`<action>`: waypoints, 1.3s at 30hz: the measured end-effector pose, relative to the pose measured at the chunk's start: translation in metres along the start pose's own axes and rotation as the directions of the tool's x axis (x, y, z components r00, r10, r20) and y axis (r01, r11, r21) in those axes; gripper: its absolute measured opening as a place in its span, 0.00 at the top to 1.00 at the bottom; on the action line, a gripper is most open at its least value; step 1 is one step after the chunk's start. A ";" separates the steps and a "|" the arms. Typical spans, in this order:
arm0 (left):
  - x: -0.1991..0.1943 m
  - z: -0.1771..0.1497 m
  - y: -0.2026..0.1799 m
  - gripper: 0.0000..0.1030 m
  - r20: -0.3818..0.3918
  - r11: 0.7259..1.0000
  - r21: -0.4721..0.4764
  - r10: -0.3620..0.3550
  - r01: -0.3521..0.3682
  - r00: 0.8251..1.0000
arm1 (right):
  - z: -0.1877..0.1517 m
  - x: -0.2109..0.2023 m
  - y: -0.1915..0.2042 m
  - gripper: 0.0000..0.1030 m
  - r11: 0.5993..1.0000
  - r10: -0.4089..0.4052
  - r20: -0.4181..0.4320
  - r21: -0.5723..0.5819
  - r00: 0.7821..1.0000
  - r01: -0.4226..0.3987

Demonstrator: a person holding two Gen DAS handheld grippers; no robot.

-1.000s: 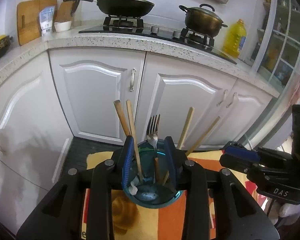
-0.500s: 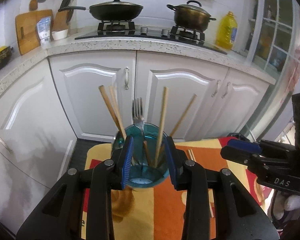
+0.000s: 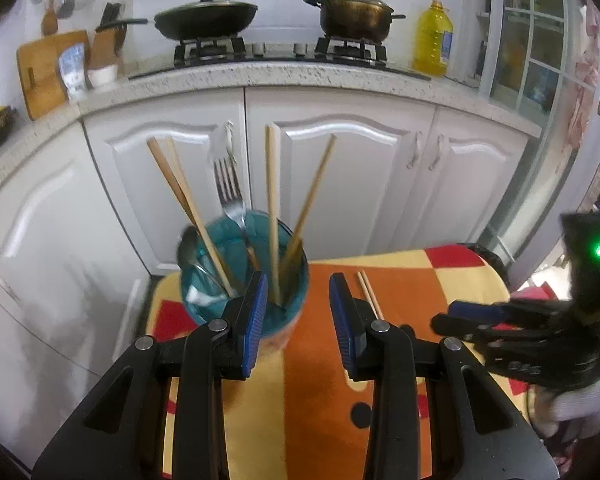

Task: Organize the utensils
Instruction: 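Withdraw both open tools from the cup toward the remaining chopsticks, then grasp a wooden chopstick with the right tool while the left tool grasps another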

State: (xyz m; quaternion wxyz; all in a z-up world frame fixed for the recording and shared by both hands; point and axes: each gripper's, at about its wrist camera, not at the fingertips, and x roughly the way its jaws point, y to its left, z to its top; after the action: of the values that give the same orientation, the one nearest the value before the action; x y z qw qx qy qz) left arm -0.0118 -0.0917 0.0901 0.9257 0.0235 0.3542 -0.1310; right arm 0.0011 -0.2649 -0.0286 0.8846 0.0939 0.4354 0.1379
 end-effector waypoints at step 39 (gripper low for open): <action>0.133 -0.045 -0.072 0.70 -0.294 0.986 -0.051 -0.166 0.158 0.941 | -0.062 0.027 -0.103 0.94 0.983 -0.050 -0.147 0.169 0.988 0.075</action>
State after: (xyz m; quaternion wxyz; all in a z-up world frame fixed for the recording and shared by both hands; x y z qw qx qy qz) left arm 0.0350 -0.1852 -0.0283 0.8480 0.0012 0.4920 -0.1970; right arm -0.0158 -0.3507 -0.1154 0.8435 0.1472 0.5106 0.0776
